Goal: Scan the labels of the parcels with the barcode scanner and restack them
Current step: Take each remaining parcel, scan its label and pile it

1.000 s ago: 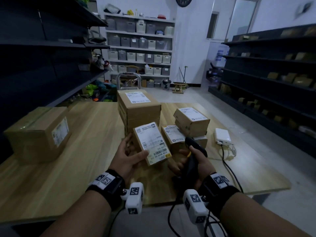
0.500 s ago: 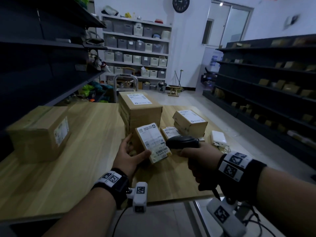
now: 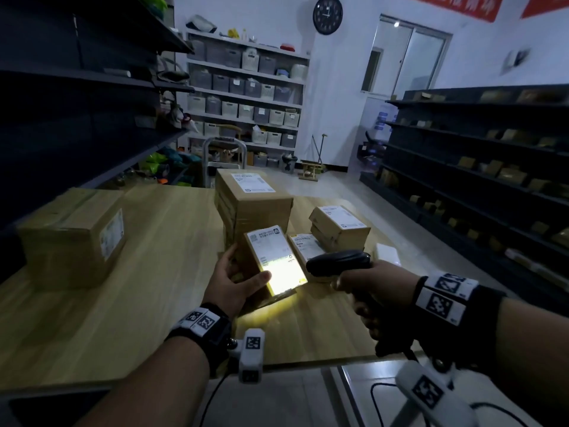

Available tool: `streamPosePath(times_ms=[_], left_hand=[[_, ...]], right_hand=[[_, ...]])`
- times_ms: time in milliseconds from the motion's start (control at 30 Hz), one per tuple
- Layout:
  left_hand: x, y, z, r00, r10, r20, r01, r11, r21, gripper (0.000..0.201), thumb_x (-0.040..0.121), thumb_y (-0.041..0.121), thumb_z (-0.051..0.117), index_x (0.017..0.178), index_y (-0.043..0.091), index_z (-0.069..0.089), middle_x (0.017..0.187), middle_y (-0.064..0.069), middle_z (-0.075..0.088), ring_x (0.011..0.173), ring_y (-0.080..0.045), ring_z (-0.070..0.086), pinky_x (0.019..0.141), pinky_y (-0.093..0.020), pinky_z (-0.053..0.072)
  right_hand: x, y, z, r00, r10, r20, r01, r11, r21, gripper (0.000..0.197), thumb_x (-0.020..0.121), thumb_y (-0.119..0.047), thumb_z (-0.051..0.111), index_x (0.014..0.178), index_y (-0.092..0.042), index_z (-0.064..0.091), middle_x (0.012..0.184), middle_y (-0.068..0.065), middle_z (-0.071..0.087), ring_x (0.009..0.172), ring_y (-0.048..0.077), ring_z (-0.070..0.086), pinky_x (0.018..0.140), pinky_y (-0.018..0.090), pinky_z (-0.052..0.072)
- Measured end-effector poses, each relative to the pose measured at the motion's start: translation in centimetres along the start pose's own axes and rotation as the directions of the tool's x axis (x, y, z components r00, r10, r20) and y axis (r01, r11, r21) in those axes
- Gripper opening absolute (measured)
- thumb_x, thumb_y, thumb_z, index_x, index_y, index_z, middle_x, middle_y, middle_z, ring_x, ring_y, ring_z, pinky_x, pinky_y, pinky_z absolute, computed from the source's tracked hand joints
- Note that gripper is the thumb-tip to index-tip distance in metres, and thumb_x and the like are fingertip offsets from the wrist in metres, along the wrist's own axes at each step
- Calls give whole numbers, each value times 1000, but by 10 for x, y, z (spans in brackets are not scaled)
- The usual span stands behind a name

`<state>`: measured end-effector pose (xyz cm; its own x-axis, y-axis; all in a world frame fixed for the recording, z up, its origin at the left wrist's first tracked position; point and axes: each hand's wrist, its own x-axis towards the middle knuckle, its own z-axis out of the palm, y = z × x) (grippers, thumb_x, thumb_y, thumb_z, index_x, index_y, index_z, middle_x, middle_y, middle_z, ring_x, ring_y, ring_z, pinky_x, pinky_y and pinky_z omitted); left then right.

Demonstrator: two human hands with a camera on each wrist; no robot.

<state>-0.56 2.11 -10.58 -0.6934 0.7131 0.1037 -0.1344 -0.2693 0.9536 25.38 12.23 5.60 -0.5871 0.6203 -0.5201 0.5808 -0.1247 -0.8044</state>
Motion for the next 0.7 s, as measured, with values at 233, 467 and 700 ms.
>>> streamPosePath(times_ms=[233, 467, 700], left_hand=[[2, 0, -1, 1000, 14, 24, -14, 1000, 6, 125, 60, 36, 98, 168, 33, 37, 141, 2, 62, 130, -26, 60, 86, -37, 58], [6, -5, -2, 999, -41, -12, 40, 998, -53, 146, 34, 50, 113, 162, 46, 43, 152, 1, 63, 138, -34, 63, 103, -65, 61], [5, -8, -2, 999, -31, -25, 29, 997, -75, 151, 32, 52, 112, 164, 40, 42, 147, 1, 66, 133, -33, 67, 102, -65, 61]], right_hand=[[3, -2, 0, 1000, -8, -9, 8, 1000, 3, 33, 89, -19, 78, 117, -12, 62, 58, 9, 51, 45, 21, 46, 53, 29, 42], [0, -10, 2, 999, 37, -26, -35, 997, 61, 32, 75, -22, 82, 94, -9, 60, 57, 6, 37, 50, 18, 31, 56, 28, 29], [-3, -16, -2, 997, -61, -48, 67, 988, 142, 21, 94, -20, 72, 81, -12, 58, 57, 8, 40, 45, 19, 36, 53, 28, 36]])
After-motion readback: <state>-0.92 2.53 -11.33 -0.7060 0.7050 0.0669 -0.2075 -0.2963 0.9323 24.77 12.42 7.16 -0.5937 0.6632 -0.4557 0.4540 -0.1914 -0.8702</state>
